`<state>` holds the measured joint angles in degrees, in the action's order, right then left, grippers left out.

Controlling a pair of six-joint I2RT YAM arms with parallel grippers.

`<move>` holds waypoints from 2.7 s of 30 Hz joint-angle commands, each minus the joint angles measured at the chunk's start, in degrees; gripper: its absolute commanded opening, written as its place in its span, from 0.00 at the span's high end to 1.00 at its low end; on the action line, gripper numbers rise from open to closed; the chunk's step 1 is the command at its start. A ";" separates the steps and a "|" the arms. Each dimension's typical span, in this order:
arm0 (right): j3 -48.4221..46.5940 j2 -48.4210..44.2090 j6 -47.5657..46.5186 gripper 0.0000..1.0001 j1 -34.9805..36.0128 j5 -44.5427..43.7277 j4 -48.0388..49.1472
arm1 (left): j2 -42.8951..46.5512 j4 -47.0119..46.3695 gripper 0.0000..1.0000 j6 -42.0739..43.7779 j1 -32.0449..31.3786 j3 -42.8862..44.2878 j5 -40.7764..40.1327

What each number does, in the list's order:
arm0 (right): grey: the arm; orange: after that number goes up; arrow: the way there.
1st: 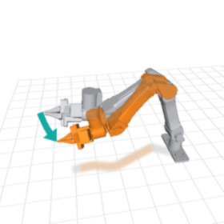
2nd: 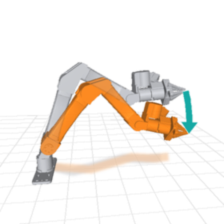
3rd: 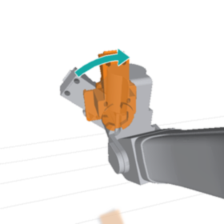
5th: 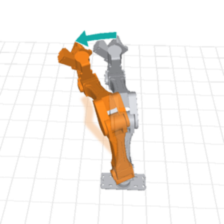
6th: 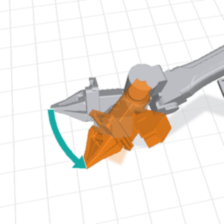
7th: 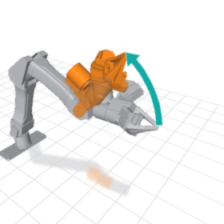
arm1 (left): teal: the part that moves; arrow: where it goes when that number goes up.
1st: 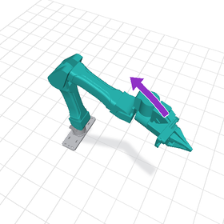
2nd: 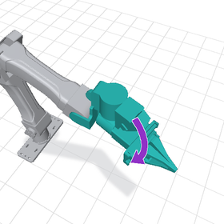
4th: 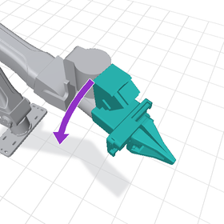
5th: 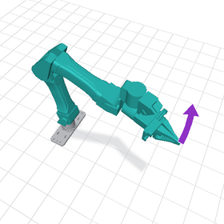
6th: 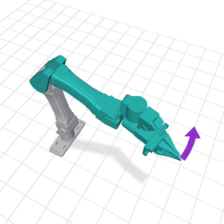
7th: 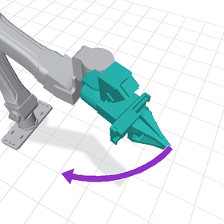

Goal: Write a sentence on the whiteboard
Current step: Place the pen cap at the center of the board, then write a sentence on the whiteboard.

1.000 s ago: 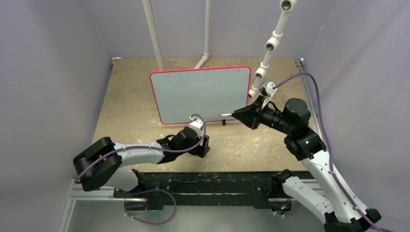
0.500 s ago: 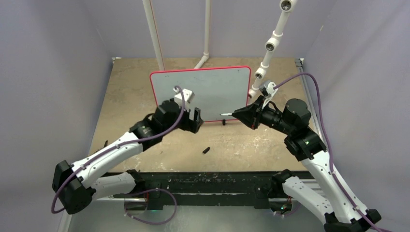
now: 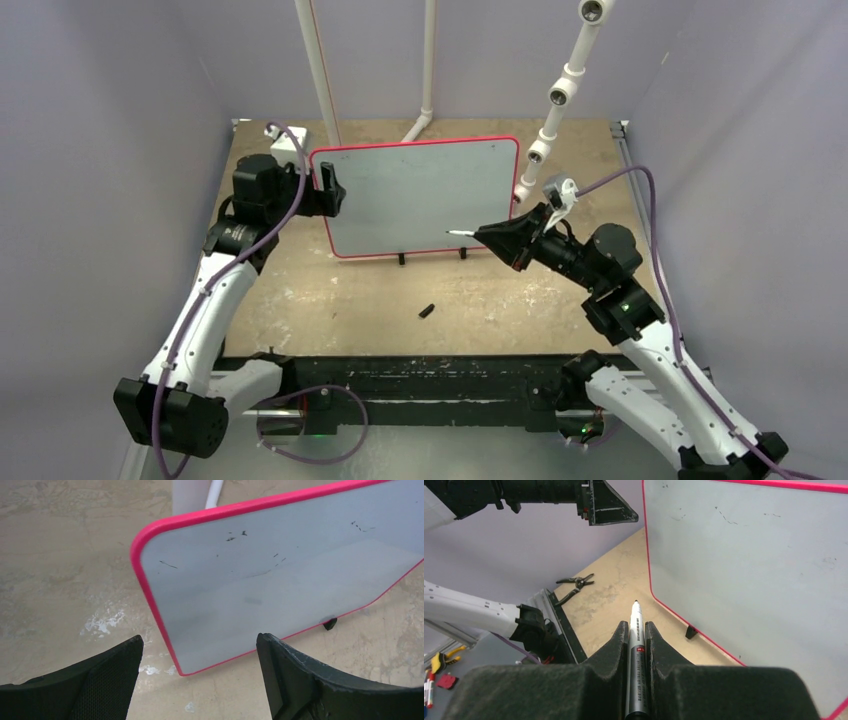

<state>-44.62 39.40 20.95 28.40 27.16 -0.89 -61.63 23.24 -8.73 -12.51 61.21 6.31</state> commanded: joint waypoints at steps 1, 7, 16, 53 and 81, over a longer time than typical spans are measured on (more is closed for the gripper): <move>0.59 1.46 1.64 1.00 3.82 -6.35 8.54 | 1.61 -3.39 0.17 0.77 4.92 1.58 4.96; 0.74 5.47 2.83 1.00 8.84 -10.06 14.77 | 1.85 -10.48 0.17 -1.45 9.34 -1.35 9.61; 0.08 11.47 2.33 1.00 17.59 -20.09 23.84 | 1.06 -17.50 0.35 0.07 11.13 -3.70 13.69; -19.88 51.39 -12.82 1.00 34.09 -52.07 49.60 | -2.01 -24.48 0.69 -0.69 11.89 -9.07 15.86; -24.90 60.67 -16.90 1.00 34.00 -57.40 55.04 | -6.48 -30.66 0.70 -6.30 16.91 -9.55 26.94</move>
<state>-66.59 99.53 5.67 62.24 -28.01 50.30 -67.66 -3.92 -14.04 3.79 51.72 30.72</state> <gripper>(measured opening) 0.118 0.316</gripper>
